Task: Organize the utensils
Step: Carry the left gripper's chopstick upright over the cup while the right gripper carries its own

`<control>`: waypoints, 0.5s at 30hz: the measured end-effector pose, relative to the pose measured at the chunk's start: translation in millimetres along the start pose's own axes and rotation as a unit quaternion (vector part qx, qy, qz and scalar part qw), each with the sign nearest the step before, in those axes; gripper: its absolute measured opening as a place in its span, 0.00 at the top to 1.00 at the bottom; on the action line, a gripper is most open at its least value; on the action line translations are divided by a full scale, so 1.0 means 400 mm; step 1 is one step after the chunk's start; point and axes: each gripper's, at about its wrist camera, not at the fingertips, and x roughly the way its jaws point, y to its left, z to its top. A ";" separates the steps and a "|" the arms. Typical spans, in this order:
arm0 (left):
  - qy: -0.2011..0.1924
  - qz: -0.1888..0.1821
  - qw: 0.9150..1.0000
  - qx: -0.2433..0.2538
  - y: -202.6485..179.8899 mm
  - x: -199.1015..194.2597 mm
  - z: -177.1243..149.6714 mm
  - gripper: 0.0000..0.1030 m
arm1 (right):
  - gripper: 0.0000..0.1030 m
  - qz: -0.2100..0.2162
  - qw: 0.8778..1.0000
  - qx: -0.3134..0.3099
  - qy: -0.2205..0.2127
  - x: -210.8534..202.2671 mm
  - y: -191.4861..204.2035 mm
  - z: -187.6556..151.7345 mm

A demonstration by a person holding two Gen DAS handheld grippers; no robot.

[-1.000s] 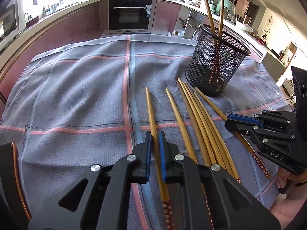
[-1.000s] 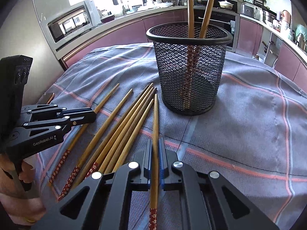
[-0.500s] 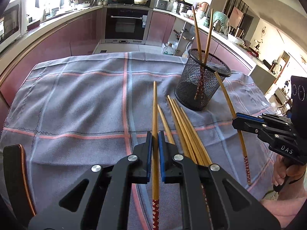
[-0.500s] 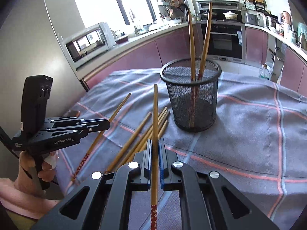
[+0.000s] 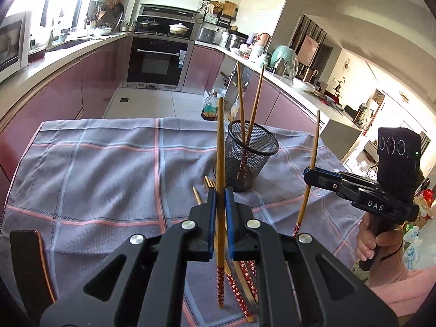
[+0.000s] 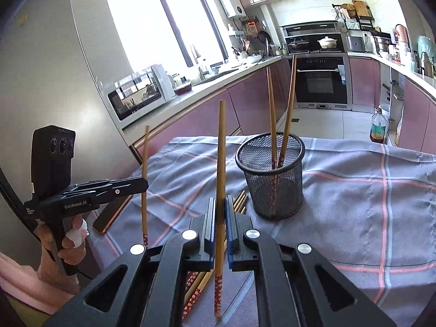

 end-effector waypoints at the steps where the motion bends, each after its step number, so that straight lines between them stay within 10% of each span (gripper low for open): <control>1: -0.007 0.001 1.000 0.000 -0.001 -0.010 0.006 0.93 | 0.95 -0.001 1.000 -0.001 -0.004 -0.005 -0.001 0.004; 15: -0.084 -0.023 0.996 0.004 -0.036 -0.077 0.120 0.93 | 0.95 -0.021 0.998 -0.018 -0.062 -0.069 0.001 0.089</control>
